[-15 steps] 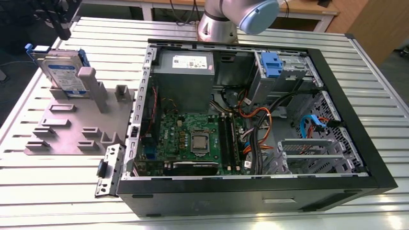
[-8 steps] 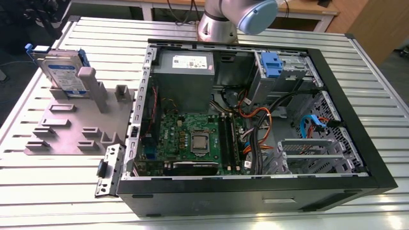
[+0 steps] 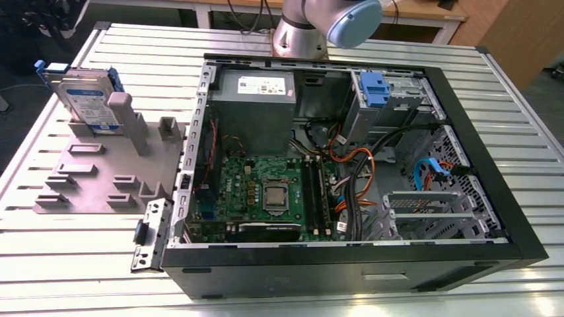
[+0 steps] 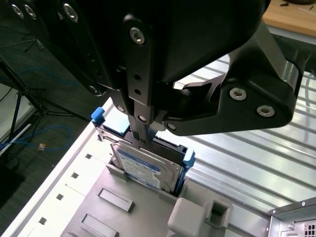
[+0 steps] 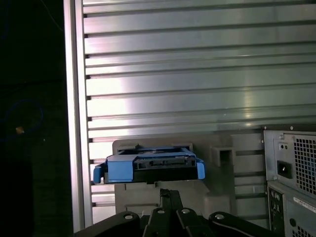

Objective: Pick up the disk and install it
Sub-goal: 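Reach for the disk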

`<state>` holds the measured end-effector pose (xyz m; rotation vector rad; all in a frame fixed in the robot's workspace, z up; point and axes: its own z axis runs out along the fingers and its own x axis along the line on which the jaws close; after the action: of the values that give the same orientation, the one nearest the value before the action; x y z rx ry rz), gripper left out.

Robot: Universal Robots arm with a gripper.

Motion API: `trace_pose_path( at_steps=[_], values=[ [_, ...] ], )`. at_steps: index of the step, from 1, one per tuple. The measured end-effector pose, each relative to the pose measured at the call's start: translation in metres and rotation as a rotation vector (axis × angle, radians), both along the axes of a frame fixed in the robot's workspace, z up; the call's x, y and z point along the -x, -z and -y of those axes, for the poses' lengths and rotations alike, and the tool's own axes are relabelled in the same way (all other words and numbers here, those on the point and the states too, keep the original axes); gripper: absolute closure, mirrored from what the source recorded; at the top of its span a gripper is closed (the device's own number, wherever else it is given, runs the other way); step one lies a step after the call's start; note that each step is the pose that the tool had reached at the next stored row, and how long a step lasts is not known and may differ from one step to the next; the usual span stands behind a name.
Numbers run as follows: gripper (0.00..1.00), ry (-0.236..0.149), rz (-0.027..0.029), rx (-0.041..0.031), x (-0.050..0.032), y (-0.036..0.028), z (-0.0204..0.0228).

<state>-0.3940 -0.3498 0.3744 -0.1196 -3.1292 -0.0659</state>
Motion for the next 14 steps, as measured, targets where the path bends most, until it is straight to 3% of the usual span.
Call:
trace_pose_path(
  at_steps=[14],
  values=[
    [0.89,0.000,0.0001,-0.0001,0.0242,0.0025,-0.0022]
  ],
)
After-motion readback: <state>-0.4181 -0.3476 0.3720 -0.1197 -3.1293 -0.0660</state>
